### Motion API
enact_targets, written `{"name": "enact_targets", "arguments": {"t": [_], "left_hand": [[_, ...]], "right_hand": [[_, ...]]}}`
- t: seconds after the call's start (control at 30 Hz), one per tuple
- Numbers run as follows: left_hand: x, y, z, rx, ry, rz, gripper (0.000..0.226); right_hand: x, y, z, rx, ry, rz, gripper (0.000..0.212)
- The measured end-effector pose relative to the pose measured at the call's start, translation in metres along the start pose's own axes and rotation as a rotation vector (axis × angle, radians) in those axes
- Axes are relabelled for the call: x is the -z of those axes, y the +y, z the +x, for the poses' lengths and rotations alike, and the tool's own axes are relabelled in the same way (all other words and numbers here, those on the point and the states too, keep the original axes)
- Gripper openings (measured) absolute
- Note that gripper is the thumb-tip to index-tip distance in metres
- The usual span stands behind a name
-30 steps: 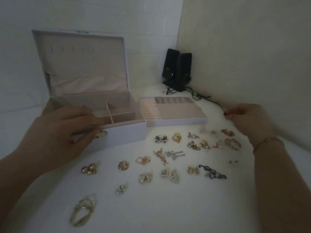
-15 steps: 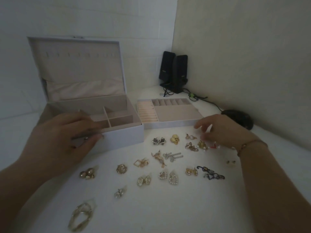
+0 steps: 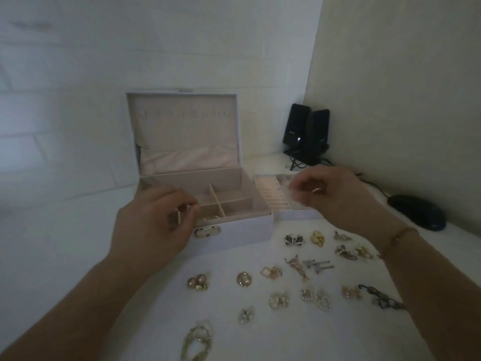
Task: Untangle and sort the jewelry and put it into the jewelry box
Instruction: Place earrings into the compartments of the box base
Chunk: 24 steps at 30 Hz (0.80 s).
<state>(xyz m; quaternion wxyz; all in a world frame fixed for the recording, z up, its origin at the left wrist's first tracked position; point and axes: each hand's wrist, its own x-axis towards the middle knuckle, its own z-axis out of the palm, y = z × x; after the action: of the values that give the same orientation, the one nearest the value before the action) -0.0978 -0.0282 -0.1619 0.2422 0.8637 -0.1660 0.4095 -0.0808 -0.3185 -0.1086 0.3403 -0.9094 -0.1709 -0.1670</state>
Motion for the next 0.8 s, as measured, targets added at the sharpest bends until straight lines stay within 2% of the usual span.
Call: {"name": "enact_targets", "arguments": {"t": [0.1,0.27,0.5,0.6,0.73,0.8], "left_hand": [[0.001,-0.003,0.0,-0.021,-0.015,-0.01,0.019],[0.0,-0.006,0.0,-0.046,-0.019,-0.041,0.016],[0.001,-0.007,0.0,-0.073,-0.037,-0.037,0.015],[0.0,-0.007,0.0,-0.074,-0.063,-0.037,0.018],[0.0,-0.009,-0.002,-0.075,-0.106,-0.008,0.023],[-0.001,-0.008,-0.002,-0.075,-0.114,0.0,0.024]], "right_hand": [[-0.026,-0.023,0.019,0.117,-0.082,0.03,0.009],[-0.048,-0.022,0.037,0.088,-0.168,0.02,0.012],[-0.002,-0.003,0.025,0.048,0.061,0.046,0.01],[0.025,0.022,0.01,-0.007,0.099,0.048,0.021],[0.042,0.055,-0.017,-0.163,0.045,-0.107,0.027],[0.048,0.065,-0.028,-0.173,-0.069,-0.292,0.027]]}}
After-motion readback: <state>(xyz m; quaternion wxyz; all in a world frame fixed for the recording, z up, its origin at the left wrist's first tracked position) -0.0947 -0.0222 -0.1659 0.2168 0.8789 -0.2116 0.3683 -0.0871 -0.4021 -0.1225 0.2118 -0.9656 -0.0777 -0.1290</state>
